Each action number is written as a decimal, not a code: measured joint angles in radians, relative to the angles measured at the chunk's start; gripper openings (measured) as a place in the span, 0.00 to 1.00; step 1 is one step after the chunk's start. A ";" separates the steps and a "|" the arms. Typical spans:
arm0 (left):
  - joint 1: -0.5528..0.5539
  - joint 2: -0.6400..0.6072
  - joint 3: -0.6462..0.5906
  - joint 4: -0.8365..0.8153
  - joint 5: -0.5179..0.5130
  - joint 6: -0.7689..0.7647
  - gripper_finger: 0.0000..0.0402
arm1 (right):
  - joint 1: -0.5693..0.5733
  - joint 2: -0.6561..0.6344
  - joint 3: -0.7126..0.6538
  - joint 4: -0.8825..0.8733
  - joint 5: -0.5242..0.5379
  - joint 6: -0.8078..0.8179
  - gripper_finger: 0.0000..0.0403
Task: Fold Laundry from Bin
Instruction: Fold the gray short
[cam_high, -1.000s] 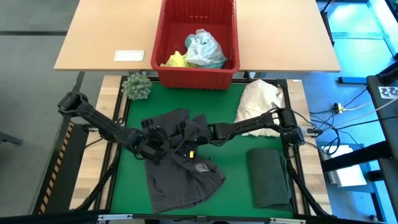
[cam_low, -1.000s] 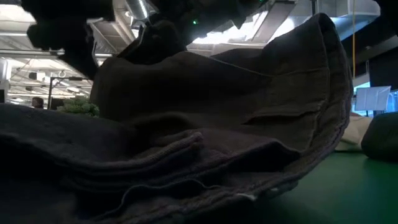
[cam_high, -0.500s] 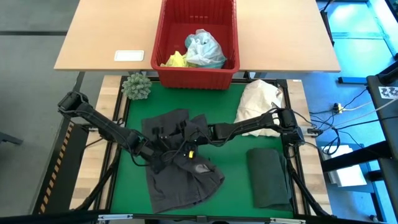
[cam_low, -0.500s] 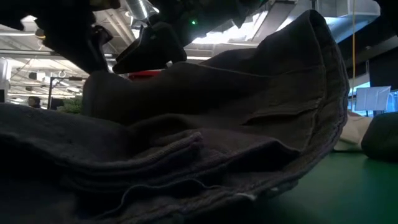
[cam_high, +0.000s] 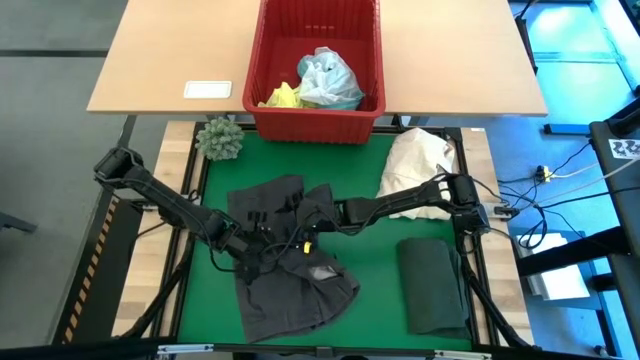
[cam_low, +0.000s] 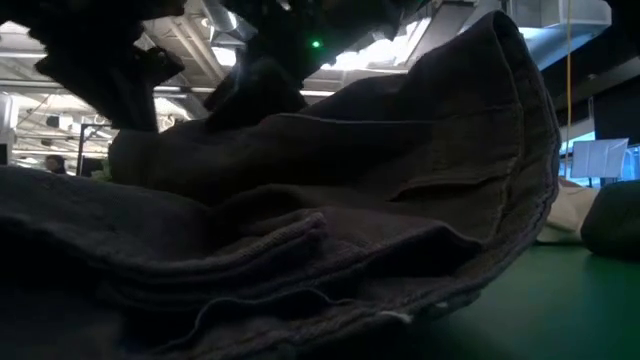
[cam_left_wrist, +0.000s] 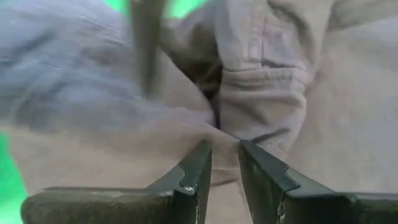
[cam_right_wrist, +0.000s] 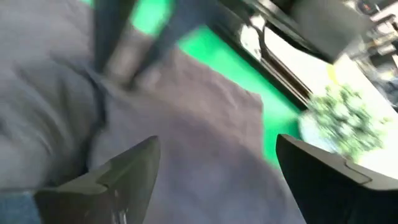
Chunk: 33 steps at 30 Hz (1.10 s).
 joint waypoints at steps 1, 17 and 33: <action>0.000 0.002 -0.007 -0.002 0.012 -0.006 0.20 | 0.000 -0.008 0.000 -0.017 0.021 -0.003 0.79; 0.001 0.007 -0.141 0.000 0.045 -0.132 0.20 | 0.104 -0.257 0.000 -0.633 0.224 0.355 0.79; 0.001 0.007 -0.141 0.001 0.033 -0.137 0.20 | 0.278 -0.367 -0.138 -0.909 0.271 0.854 0.79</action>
